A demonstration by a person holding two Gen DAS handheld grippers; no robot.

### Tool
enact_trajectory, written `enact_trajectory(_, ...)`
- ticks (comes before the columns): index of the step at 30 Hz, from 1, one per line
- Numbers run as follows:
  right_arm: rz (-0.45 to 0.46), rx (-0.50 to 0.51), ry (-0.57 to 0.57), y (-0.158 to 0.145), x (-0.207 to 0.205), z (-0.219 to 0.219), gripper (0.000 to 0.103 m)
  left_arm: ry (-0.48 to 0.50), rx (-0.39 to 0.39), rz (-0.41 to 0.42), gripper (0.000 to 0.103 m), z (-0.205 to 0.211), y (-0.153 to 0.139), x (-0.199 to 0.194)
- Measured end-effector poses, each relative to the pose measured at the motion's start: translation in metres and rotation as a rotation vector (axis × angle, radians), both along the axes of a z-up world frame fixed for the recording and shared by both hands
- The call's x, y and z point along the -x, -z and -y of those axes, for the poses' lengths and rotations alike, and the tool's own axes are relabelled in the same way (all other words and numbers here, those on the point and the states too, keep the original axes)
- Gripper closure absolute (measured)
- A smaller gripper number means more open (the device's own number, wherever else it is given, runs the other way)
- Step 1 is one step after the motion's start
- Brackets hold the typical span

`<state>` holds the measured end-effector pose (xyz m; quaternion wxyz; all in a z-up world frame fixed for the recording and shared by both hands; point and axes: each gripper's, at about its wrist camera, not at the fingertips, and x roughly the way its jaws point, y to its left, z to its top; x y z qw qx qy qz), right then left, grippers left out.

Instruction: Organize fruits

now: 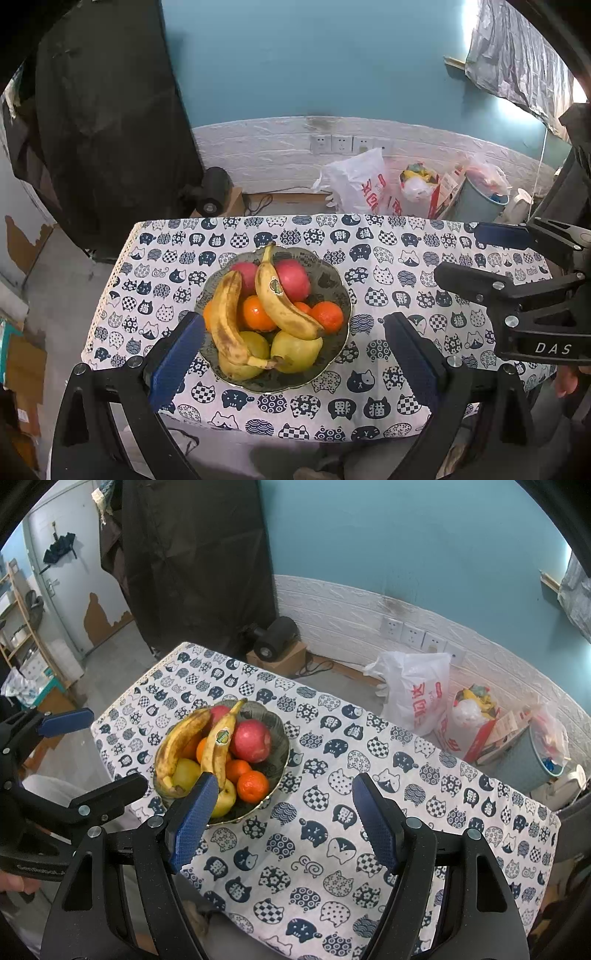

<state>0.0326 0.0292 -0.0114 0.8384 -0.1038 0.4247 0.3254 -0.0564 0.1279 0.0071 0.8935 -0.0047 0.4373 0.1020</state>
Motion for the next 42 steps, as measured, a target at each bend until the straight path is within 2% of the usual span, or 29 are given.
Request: enact_trajectory(42,0.001,0.002,0.001,-0.0007,-0.0001,-0.0006,0.029,-0.017,-0.005,-0.037,0.004,0.0001,0.0047,0.0001)
